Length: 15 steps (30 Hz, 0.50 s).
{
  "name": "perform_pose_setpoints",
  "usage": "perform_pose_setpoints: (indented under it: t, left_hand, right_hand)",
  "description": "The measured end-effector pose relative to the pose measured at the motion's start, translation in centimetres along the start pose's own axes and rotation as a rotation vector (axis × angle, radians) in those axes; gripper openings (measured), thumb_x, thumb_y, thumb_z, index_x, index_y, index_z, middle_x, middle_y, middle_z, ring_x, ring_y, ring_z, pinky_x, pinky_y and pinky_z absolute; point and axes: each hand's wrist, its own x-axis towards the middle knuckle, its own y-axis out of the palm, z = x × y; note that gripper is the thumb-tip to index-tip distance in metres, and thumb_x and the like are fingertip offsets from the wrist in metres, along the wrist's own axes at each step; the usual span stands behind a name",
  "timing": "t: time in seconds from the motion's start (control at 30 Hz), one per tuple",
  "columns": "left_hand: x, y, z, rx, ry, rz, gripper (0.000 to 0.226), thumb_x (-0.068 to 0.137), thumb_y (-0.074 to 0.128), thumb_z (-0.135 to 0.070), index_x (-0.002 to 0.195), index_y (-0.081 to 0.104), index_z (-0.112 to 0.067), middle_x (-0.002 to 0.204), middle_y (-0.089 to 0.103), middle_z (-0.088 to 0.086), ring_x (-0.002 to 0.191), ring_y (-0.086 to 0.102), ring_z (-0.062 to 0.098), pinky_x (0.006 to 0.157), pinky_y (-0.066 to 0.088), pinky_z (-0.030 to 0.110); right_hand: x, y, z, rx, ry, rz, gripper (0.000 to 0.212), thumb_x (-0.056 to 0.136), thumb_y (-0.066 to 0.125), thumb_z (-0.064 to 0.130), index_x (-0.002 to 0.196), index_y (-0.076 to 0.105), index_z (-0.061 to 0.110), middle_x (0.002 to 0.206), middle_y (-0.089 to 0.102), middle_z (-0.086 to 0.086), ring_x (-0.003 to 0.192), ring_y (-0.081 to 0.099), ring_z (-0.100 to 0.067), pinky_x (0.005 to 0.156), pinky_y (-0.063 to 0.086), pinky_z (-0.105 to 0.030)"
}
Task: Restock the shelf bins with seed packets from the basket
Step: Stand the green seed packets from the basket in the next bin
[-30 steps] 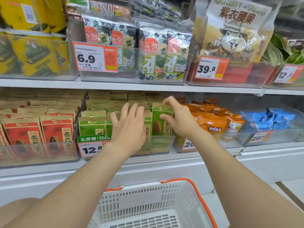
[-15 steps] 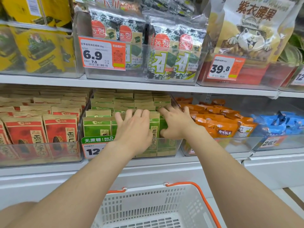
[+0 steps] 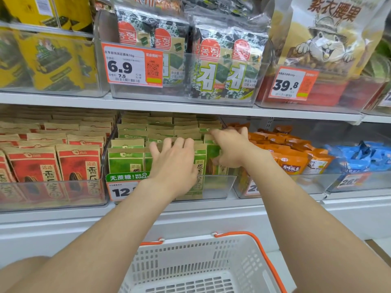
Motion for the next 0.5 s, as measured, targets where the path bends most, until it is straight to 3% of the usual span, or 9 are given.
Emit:
perform_pose_setpoints:
  t: [0.13, 0.3, 0.4, 0.5]
  left_hand:
    - [0.0, -0.1, 0.0, -0.002, 0.000, 0.000, 0.050, 0.100, 0.054, -0.036, 0.146, 0.041, -0.022, 0.146, 0.049, 0.001, 0.137, 0.040, 0.031, 0.114, 0.020, 0.063]
    - [-0.1, 0.0, 0.2, -0.018, 0.008, -0.005, 0.049, 0.099, 0.054, -0.033, 0.146, 0.041, -0.022, 0.146, 0.048, 0.001, 0.137, 0.041, 0.030, 0.115, 0.023, 0.062]
    - [-0.4, -0.2, 0.4, -0.068, 0.026, -0.043, 0.052, 0.099, 0.056, -0.027, 0.148, 0.039, -0.021, 0.147, 0.045, 0.002, 0.137, 0.041, 0.028, 0.115, 0.025, 0.060]
    - [-0.8, -0.2, 0.5, -0.116, 0.058, -0.124, 0.059, 0.095, 0.059, -0.017, 0.151, 0.038, -0.019, 0.149, 0.042, 0.003, 0.139, 0.037, 0.028, 0.115, 0.027, 0.054]
  right_hand:
    - [0.2, 0.8, 0.5, -0.045, 0.026, -0.069, 0.097, 0.078, 0.085, 0.035, 0.154, 0.026, 0.026, 0.145, 0.049, -0.011, 0.136, 0.039, -0.037, 0.109, 0.028, -0.061]
    - [0.0, 1.6, 1.1, -0.152, 0.094, -0.026, 0.130, 0.058, 0.096, 0.053, 0.157, 0.015, 0.032, 0.153, 0.034, -0.019, 0.142, 0.031, -0.042, 0.109, 0.030, -0.059]
    - [-0.5, 1.4, 1.1, -0.054, 0.151, -0.078, 0.129, 0.060, 0.094, 0.057, 0.159, 0.016, 0.031, 0.152, 0.034, -0.018, 0.140, 0.031, -0.042, 0.109, 0.031, -0.057]
    - [-1.8, 1.4, 1.2, 0.016, 0.195, -0.216, 0.109, 0.067, 0.092, 0.049, 0.153, 0.029, 0.026, 0.142, 0.041, -0.016, 0.129, 0.039, -0.039, 0.101, 0.038, -0.052]
